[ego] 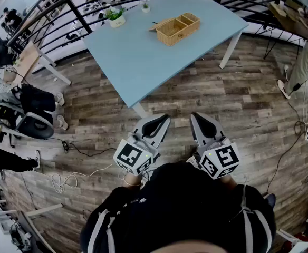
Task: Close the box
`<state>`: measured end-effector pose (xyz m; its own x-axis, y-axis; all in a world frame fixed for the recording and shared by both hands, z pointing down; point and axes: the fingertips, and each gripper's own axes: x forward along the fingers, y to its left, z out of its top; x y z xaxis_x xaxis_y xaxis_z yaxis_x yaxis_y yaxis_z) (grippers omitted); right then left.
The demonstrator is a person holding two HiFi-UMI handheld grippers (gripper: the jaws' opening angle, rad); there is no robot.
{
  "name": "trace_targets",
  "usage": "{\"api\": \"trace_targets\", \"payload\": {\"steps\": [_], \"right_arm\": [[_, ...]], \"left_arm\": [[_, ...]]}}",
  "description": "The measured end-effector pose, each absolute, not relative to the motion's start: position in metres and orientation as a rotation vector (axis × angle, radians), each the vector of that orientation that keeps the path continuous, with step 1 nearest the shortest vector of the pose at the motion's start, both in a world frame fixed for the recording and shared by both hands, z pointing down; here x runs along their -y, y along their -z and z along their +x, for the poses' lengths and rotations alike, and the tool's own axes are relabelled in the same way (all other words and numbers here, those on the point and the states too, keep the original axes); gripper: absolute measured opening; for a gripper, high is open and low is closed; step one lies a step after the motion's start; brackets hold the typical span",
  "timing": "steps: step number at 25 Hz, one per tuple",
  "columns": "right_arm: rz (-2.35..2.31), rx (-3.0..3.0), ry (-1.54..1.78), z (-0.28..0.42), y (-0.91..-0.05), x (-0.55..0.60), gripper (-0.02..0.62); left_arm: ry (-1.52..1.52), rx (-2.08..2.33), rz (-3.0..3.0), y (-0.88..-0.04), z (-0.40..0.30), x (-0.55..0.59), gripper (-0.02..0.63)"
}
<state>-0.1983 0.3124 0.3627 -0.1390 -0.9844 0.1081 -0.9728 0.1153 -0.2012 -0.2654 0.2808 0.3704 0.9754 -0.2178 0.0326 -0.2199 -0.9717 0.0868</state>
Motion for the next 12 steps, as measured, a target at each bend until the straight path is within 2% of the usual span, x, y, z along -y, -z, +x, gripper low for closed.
{"api": "trace_targets", "payload": {"steps": [12], "right_arm": [[-2.008, -2.274, 0.377, -0.161, -0.369, -0.311, 0.000]], "left_arm": [[-0.048, 0.355, 3.019, -0.375, -0.233, -0.276, 0.021]]}}
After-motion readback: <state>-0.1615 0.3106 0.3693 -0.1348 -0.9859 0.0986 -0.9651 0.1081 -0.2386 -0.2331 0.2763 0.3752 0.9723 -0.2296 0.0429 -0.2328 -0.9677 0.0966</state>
